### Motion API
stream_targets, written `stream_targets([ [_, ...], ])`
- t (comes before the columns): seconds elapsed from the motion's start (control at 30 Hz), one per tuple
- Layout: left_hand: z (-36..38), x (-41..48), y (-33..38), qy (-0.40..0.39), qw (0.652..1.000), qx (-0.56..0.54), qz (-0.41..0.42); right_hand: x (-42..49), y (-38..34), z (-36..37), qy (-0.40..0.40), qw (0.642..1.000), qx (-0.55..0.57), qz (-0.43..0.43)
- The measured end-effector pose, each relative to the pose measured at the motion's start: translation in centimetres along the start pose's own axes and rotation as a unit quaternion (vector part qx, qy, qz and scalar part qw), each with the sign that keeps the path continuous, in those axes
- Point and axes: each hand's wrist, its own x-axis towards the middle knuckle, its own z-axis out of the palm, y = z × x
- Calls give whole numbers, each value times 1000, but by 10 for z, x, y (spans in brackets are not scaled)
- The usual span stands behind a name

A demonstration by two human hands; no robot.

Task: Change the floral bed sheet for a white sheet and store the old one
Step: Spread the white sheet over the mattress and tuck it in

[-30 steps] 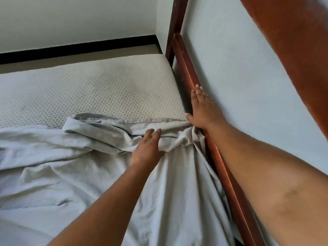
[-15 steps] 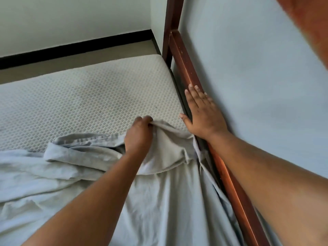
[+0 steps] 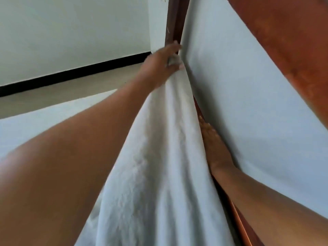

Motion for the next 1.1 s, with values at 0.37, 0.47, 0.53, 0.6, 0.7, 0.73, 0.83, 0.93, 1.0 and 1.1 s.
stream_targets([
  [0.37,19,-132,-130,71,908,163,-379,-1,-6,-1,-31,990,-126,-45],
  [0.47,6,-133,-146,67,898,136,-413,1,-6,-2,-37,989,-137,-51],
  [0.53,-3,-120,-147,95,905,145,-388,0,-7,-3,-40,988,-138,-48],
  [0.6,-15,-96,-137,150,910,171,-346,-2,-6,-4,-42,988,-141,-50],
  [0.7,-40,-43,-104,222,940,150,-210,-1,-6,-5,-41,988,-141,-49],
  [0.73,-49,-28,-91,230,952,143,-145,1,-7,-4,-41,988,-140,-48],
  [0.83,-49,-8,-71,186,976,113,2,2,-8,-5,-40,988,-140,-47],
  [0.93,-28,-20,-88,50,993,108,-21,2,-8,-4,-38,989,-137,-49],
  [1.0,-18,-42,-110,-18,985,128,-113,-1,-8,-4,-33,989,-136,-52],
  [1.1,-20,-61,-139,-34,948,181,-258,0,-9,-4,-29,989,-135,-54],
])
